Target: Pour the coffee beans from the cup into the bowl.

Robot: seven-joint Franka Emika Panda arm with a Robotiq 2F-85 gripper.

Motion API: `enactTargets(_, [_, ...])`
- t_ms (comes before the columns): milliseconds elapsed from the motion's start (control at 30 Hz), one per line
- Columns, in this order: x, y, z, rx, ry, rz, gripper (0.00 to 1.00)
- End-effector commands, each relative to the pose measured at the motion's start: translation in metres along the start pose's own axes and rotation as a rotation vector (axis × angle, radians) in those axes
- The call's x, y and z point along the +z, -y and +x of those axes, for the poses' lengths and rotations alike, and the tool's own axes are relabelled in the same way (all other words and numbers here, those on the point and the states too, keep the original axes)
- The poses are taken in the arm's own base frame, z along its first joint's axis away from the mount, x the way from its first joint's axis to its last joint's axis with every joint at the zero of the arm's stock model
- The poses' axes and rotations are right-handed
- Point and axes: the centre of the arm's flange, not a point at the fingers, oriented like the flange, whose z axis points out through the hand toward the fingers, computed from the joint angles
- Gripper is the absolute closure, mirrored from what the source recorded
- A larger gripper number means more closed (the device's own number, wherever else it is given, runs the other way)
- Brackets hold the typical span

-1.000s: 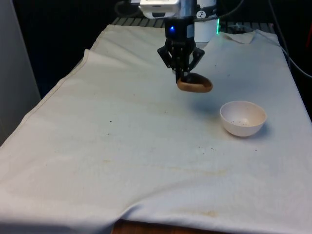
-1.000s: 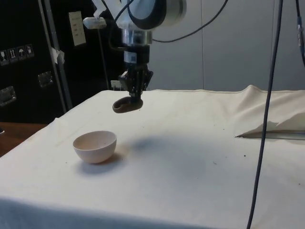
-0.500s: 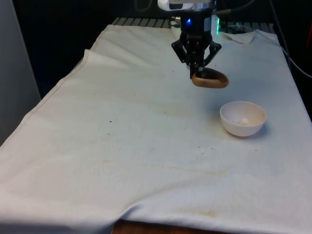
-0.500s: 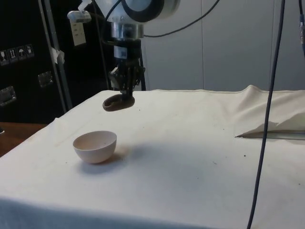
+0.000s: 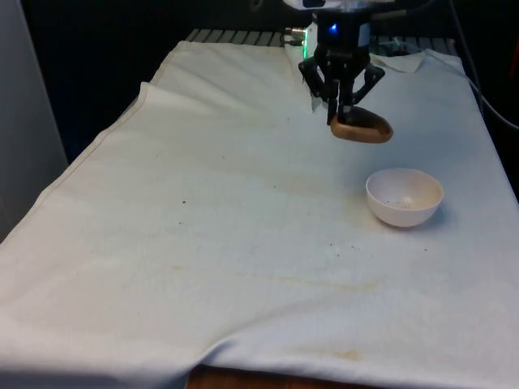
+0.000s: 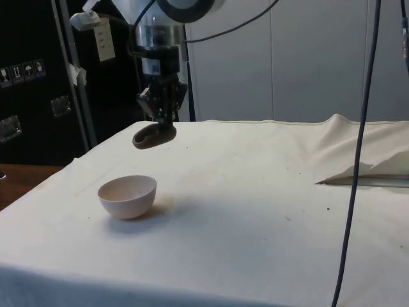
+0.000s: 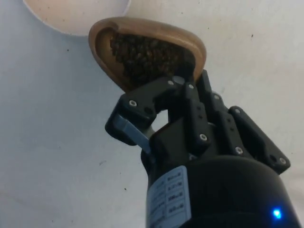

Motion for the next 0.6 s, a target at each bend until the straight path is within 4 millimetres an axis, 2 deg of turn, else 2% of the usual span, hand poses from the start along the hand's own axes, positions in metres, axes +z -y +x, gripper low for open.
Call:
enactTargets(0, [0.0, 0.004, 0.001, 0.001, 0.008, -0.022, 1.0])
enactTargets(567, [-0.006, 0.034, 0.005, -0.021, 0.045, -0.121, 1.0])
